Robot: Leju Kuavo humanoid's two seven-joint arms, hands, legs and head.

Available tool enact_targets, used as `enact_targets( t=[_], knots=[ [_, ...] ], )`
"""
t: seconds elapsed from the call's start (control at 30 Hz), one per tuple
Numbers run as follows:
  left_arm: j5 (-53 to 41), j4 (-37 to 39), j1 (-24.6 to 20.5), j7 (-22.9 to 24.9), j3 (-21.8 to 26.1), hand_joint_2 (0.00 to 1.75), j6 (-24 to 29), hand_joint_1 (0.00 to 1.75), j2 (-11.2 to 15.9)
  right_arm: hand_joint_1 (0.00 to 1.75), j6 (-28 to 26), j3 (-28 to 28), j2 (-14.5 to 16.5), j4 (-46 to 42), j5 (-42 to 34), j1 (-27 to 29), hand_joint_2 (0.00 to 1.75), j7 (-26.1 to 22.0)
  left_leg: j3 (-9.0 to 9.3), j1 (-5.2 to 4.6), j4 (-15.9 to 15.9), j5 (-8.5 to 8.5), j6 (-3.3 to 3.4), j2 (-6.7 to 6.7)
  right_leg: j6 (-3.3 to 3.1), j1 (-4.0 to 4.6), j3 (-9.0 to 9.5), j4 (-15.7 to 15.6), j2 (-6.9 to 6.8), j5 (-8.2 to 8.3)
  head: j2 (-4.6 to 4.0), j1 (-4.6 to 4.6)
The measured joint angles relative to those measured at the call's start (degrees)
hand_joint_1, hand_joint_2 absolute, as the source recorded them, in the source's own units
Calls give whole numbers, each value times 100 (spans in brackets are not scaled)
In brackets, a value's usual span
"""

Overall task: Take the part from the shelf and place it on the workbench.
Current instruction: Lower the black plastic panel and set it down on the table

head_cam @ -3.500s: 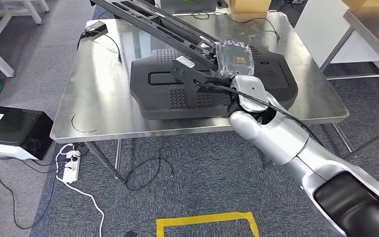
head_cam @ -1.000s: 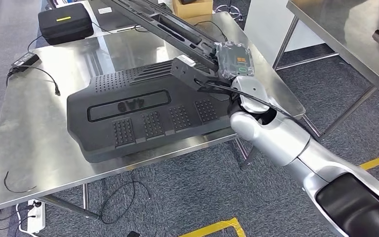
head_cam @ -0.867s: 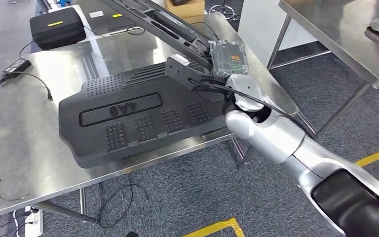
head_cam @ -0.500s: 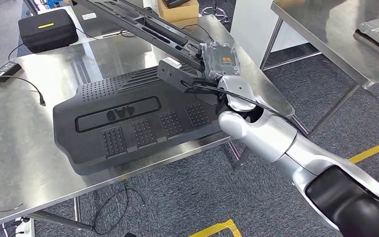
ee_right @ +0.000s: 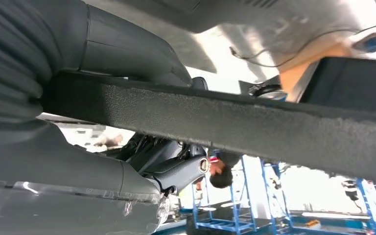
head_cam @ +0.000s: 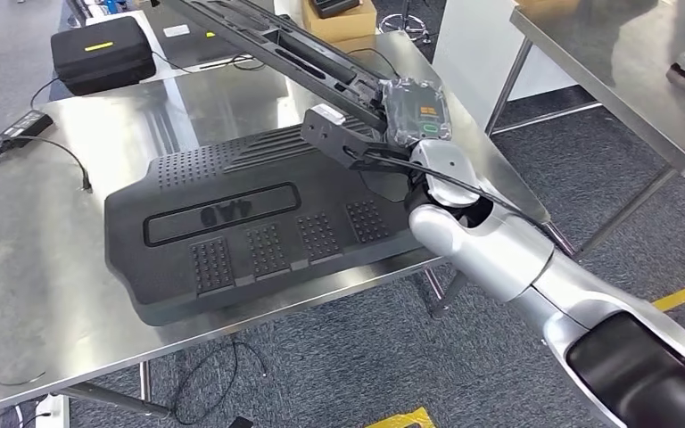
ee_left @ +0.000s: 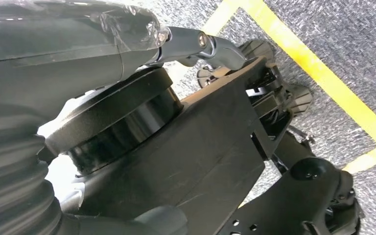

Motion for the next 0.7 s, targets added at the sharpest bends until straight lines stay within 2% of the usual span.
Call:
enact_targets(
  t=[0.07, 0.1, 0.17, 0.2, 0.23, 0.27, 0.33, 0.37, 0.4, 0.43, 0.5, 0.57, 0.7],
  knots=[
    [1, 0, -4, 0, 0, 175, 0, 0, 4, 175, -1, -1, -6, 4, 1, -9, 175, -1, -47, -7, 185, -116, -65, 3, -65, -28, 80, -53, -2, -24, -1, -33],
    [1, 0, -4, 0, 0, 175, 1, 0, 7, 175, -1, -1, 0, 4, 2, -14, 175, -1, -156, -7, 443, -234, -95, 4, -97, -43, 125, -75, -6, -38, -1, -64],
    [2, 0, -13, -8, 0, 175, 2, 0, 8, 175, -1, 1, 12, 5, 1, -19, 175, -1, -539, -2, 1191, -499, -137, 2, -145, -33, 183, -76, -7, -85, -1, -146],
    [1, 0, -21, -12, 0, 175, 3, 0, 8, 175, 0, 2, 17, 8, 0, -15, 175, -2, -720, -2, 1494, -562, -149, 1, -153, -28, 209, -73, -4, -109, -1, -168],
    [1, 0, -29, -16, 0, 175, 3, 0, 9, 175, 1, 4, 21, 11, -3, -9, 175, -5, -827, -2, 1624, -526, -154, 1, -153, -25, 236, -67, 2, -136, -1, -183],
    [0, 0, -33, -17, 0, 175, 4, 0, 9, 175, 1, 6, 25, 14, -6, -6, 175, -10, -834, 1, 1534, -377, -152, 1, -145, -25, 266, -58, 11, -165, -1, -198],
    [0, 0, -26, -13, 0, 175, 5, 0, 10, 175, -11, 8, 37, 15, -9, -5, 175, -48, -631, 14, 867, 95, -135, 0, -115, -26, 326, -32, 28, -230, -1, -231],
    [1, 0, -21, -8, 0, 175, 5, 0, 11, 175, -27, 9, 44, 19, 6, -7, 175, -94, -517, 16, 526, 267, -117, -3, -91, -18, 340, -11, 39, -261, -1, -251],
    [2, 0, -17, -4, 0, 175, 4, 0, 11, 175, -51, 13, 54, 22, 36, -8, 175, -161, -427, 14, 278, 343, -85, -4, -64, -10, 336, 5, 47, -281, -1, -267],
    [4, 0, -15, -2, 0, 175, 3, 0, 11, 175, -71, 22, 63, 28, 78, -7, 175, -240, -384, 13, 150, 346, -52, -9, -41, 2, 319, 19, 55, -296, -1, -267],
    [3, -1, -15, 15, 0, 175, -3, 0, 9, 175, -70, 61, 91, 45, 205, 1, 175, -413, -355, 5, 80, 315, -6, -25, -36, 19, 287, 28, 59, -296, -2, -244],
    [-56, -2, -29, 59, -3, 175, -27, 0, 4, 175, -15, 148, 187, 141, 440, 24, 175, -645, -361, -2, 73, 318, 1, -48, -51, 26, 298, 8, 52, -293, -2, -188],
    [-215, -2, -108, 149, -25, 175, -95, 0, -7, 175, -59, 414, 611, 728, 832, 106, 175, -1018, -359, -7, 72, 310, 24, -62, -45, 25, 328, -40, 40, -291, -2, -107]
  ],
)
